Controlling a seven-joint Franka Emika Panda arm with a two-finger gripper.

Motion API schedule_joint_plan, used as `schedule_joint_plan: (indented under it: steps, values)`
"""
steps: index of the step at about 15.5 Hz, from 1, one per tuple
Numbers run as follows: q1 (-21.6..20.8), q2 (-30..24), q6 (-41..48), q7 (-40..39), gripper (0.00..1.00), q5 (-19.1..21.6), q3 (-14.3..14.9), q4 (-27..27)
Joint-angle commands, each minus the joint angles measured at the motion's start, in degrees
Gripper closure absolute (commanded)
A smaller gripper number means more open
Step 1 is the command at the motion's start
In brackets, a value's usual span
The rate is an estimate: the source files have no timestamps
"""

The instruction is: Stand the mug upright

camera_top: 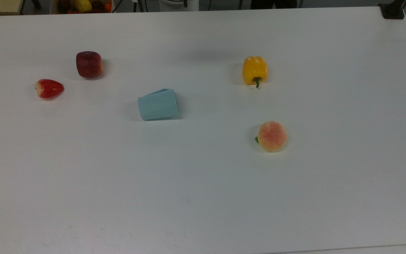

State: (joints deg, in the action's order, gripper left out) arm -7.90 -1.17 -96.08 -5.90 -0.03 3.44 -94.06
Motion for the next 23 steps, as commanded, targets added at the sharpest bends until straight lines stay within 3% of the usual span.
schedule_joint_plan:
  steps: [1, 4, 9, 17, 23]
  values:
    - [-3.8, 3.5, -0.8, 8.7, 0.00, -8.0, -0.2, 0.5]
    - [-6.2, 6.6, -5.9, 14.1, 0.00, -11.3, -0.3, 0.2]
    - [-10.1, 11.9, -10.1, 22.8, 0.00, -20.0, -0.3, -1.3]
    - [-10.7, 19.2, -12.9, 35.7, 0.00, -32.0, -1.6, -3.5]
    - [-10.5, 22.5, -12.9, 38.9, 0.00, -34.6, -3.3, -5.2]
